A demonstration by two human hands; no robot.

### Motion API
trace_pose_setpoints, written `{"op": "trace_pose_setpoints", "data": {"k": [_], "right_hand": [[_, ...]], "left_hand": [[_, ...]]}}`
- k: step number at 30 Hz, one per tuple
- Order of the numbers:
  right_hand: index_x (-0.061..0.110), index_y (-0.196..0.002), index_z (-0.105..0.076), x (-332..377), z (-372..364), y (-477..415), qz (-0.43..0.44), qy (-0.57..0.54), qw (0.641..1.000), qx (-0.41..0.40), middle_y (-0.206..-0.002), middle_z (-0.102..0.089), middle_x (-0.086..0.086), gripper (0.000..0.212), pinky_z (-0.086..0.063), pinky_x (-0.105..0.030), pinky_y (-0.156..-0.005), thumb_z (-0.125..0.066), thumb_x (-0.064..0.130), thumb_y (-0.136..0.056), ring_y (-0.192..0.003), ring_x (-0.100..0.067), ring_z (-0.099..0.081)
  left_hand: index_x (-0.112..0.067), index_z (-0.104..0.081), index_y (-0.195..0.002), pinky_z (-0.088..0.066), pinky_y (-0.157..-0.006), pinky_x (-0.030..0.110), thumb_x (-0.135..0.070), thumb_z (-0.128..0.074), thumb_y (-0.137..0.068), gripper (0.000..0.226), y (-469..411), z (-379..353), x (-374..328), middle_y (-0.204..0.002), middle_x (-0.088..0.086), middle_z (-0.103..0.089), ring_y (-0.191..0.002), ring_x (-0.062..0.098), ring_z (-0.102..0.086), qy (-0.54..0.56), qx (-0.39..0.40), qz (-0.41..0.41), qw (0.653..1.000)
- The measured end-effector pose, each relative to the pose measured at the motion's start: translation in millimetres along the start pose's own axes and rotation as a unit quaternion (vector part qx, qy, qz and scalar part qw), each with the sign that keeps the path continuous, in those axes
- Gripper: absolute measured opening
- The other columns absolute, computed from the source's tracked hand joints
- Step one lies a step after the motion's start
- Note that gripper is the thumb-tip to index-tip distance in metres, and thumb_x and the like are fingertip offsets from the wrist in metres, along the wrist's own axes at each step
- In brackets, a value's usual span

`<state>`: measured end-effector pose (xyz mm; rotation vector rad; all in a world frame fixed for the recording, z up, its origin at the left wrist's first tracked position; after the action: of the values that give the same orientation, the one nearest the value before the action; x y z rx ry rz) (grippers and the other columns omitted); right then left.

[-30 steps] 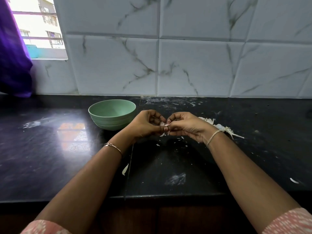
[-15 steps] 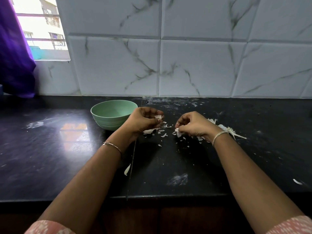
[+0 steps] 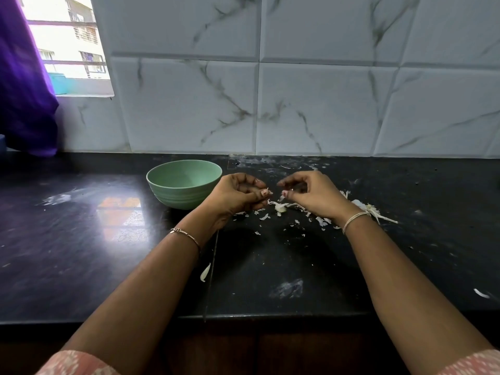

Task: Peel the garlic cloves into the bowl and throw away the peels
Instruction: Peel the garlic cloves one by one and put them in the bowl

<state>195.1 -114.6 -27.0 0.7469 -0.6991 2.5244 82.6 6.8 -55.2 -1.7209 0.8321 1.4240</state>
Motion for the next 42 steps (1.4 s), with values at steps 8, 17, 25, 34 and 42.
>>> {"op": "trace_pose_setpoints", "data": {"k": [8,17,25,34,42], "right_hand": [[0.025,-0.106,-0.069,25.0,-6.7,3.7,0.098,-0.056,0.993,-0.014,-0.098,-0.066,0.005,0.034,-0.055,-0.023,-0.081,-0.072,0.001,-0.082,-0.085,-0.009,-0.064],[0.019,-0.098,-0.072,23.9,-8.3,0.7,0.092,-0.014,0.995,-0.033,-0.09,-0.069,0.009,0.015,-0.054,-0.026,-0.08,-0.07,0.009,-0.087,-0.086,-0.007,-0.064],[0.022,-0.088,-0.072,18.9,-3.3,0.7,0.068,-0.046,0.995,-0.064,-0.08,-0.07,0.007,0.01,-0.05,-0.019,-0.07,-0.068,0.013,-0.088,-0.074,-0.006,-0.062],[0.018,-0.085,-0.074,30.4,0.9,5.3,0.109,0.089,0.982,-0.13,-0.073,-0.067,0.007,0.007,-0.05,-0.028,-0.065,-0.067,0.018,-0.083,-0.066,-0.01,-0.058],[0.019,-0.084,-0.064,49.8,-8.6,10.8,0.14,0.288,0.938,-0.135,-0.085,-0.063,0.005,0.01,-0.039,-0.026,-0.062,-0.059,0.027,-0.086,-0.079,-0.017,-0.059]], "left_hand": [[0.002,-0.054,-0.095,-0.058,-0.075,0.034,0.021,-0.059,-0.081,0.024,0.9,-1.7,2.7,-0.073,0.018,-0.07,-0.068,0.023,-0.071,0.062,0.019,0.033,0.997],[0.0,-0.05,-0.101,-0.058,-0.056,0.025,0.012,-0.069,-0.077,0.032,1.4,7.3,-4.9,-0.068,0.013,-0.067,-0.06,0.021,-0.071,0.078,-0.036,0.007,0.996],[-0.002,-0.066,-0.092,-0.059,-0.066,0.024,0.009,-0.071,-0.078,0.018,1.1,1.1,-8.2,-0.076,0.009,-0.07,-0.067,0.016,-0.069,-0.068,0.005,-0.045,0.997],[0.0,-0.069,-0.084,-0.059,-0.066,0.023,0.005,-0.073,-0.08,0.008,3.5,1.6,-14.6,-0.065,0.001,-0.07,-0.06,0.011,-0.065,-0.09,-0.054,-0.068,0.992],[-0.008,-0.07,-0.074,-0.057,-0.069,0.034,0.001,-0.077,-0.075,0.011,5.1,4.7,-18.0,-0.063,0.007,-0.068,-0.056,0.016,-0.063,-0.182,-0.123,-0.081,0.972]]}}
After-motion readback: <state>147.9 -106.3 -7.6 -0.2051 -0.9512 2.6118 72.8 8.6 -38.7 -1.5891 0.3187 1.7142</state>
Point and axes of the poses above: each hand's wrist, its own y-axis away from the middle knuckle, its own z-axis out of the back of the hand, x = y × z, the point moved 7 cm from there along -y, towards the middle knuckle
